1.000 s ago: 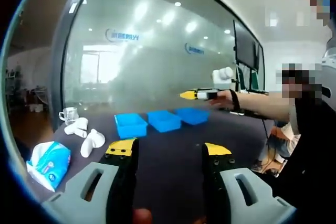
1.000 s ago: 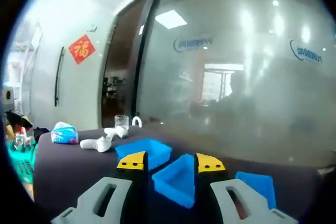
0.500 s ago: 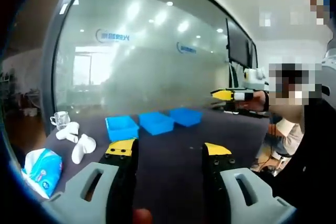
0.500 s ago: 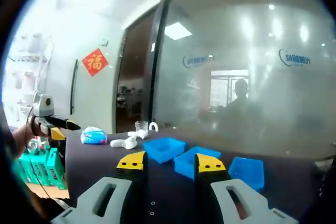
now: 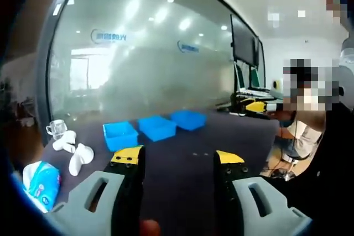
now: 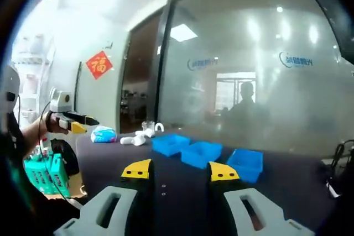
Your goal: Sort the screws, nuts, and washers into the corresponding bins
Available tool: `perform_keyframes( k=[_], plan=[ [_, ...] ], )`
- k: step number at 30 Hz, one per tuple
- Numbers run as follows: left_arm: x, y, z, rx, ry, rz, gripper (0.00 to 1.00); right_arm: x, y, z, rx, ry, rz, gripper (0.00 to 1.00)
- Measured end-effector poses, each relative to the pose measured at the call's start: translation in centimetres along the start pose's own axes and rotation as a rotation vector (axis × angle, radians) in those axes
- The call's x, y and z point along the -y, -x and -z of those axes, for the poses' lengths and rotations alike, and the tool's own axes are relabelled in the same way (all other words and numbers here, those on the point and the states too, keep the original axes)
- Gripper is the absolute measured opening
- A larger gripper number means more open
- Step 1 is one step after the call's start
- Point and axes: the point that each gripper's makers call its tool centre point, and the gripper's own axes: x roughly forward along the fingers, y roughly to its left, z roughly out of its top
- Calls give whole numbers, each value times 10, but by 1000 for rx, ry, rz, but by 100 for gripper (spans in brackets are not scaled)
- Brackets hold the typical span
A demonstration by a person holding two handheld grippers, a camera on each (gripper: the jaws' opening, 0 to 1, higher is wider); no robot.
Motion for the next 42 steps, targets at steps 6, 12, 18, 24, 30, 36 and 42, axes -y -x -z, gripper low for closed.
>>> perform_keyframes(
  k=[6, 12, 18, 24, 30, 36, 42],
  plan=[
    [2, 0, 3, -11, 2, 5, 48, 9, 20, 14, -23, -55, 26, 35],
    [5, -1, 6, -25, 0, 18, 48, 7, 31, 25, -50, -62, 27, 35],
    [8, -2, 12, -44, 0, 33, 48, 0, 35, 31, -80, -53, -3, 35],
    [14, -2, 17, -63, -5, 53, 48, -9, 30, 39, -131, -24, -66, 35],
    [16, -1, 22, -79, -1, 64, 48, -12, 20, 45, -179, -16, -117, 36],
    [16, 1, 26, -88, 4, 69, 48, -12, 10, 47, -211, -25, -148, 36],
    [17, 2, 29, -96, 8, 74, 48, -17, 0, 49, -265, 27, -204, 36]
  ],
)
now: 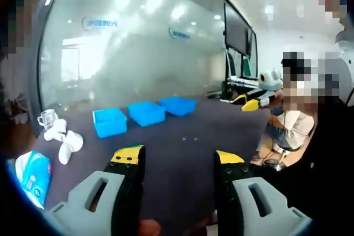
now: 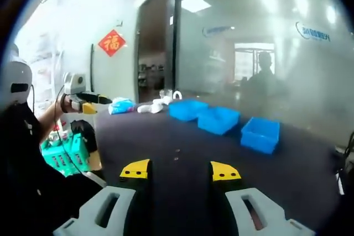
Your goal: Sort the screws, nuts, and washers into the corresponding bins
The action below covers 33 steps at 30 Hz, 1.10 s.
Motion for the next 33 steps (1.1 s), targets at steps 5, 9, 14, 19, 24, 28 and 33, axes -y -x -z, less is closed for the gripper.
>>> perform_keyframes(
  k=[5, 9, 14, 19, 24, 28, 33],
  plan=[
    [0, 1, 2, 1, 5, 3, 48, -3, -12, -3, -43, 48, -43, 36],
    [0, 2, 4, -2, 6, 6, 48, -6, -23, -6, -89, 89, -90, 36],
    [-1, 4, 7, -2, 13, 6, 48, -13, -37, -9, -145, 154, -147, 35],
    [-7, 5, 10, -3, 23, -2, 48, -19, -51, -10, -198, 199, -199, 35],
    [-10, 7, 10, 2, 28, -5, 48, -28, -65, -7, -271, 254, -267, 34],
    [-10, 7, 12, 1, 33, -1, 48, -27, -76, -4, -330, 300, -307, 34],
    [-11, 7, 15, -1, 38, 2, 48, -28, -96, 2, -412, 353, -361, 32]
  ],
)
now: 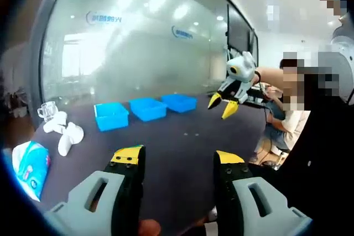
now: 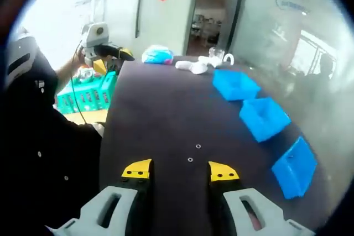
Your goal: Sort the screws, nuts, and washers into the corresponding bins
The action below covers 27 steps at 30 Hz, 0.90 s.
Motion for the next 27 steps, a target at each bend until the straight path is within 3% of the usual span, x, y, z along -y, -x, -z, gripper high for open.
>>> perform_keyframes(
  k=[9, 15, 27],
  plan=[
    [0, -1, 1, -6, 0, 4, 48, 0, -26, 1, -114, 82, -87, 32],
    [3, -4, 2, -9, 2, 9, 48, 4, -39, 13, -219, 145, -145, 30],
    [4, -3, 5, -17, 13, -3, 48, 2, -65, 21, -333, 206, -227, 26]
  ],
)
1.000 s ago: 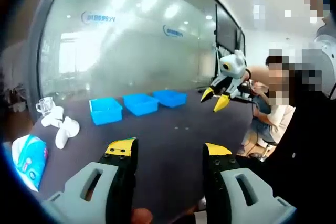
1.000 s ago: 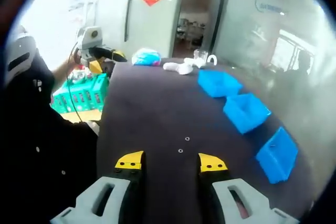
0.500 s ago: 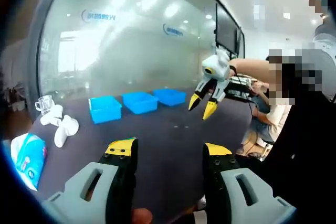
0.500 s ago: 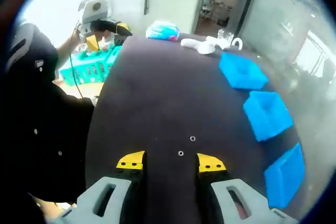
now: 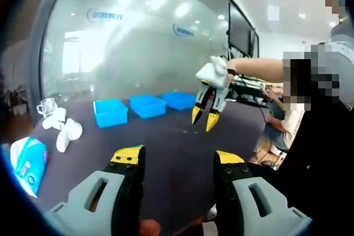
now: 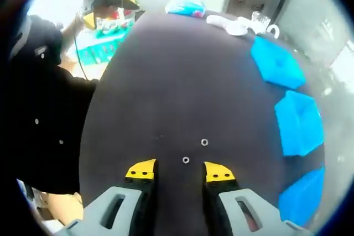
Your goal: Sort the screws, nuts, and washers into the corresponding bins
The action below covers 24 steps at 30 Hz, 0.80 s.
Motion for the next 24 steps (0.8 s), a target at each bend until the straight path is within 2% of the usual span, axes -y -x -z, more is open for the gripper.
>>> perform_keyframes(
  k=[8, 14, 24],
  plan=[
    [2, 0, 2, -4, 2, -3, 48, 4, -12, 5, -58, 19, -22, 20],
    [0, 0, 3, -7, 7, -8, 48, 2, -14, 3, -60, 13, -37, 12],
    [2, 0, 4, -8, 7, -9, 48, 2, -18, 6, -73, -11, -67, 10]
  ],
)
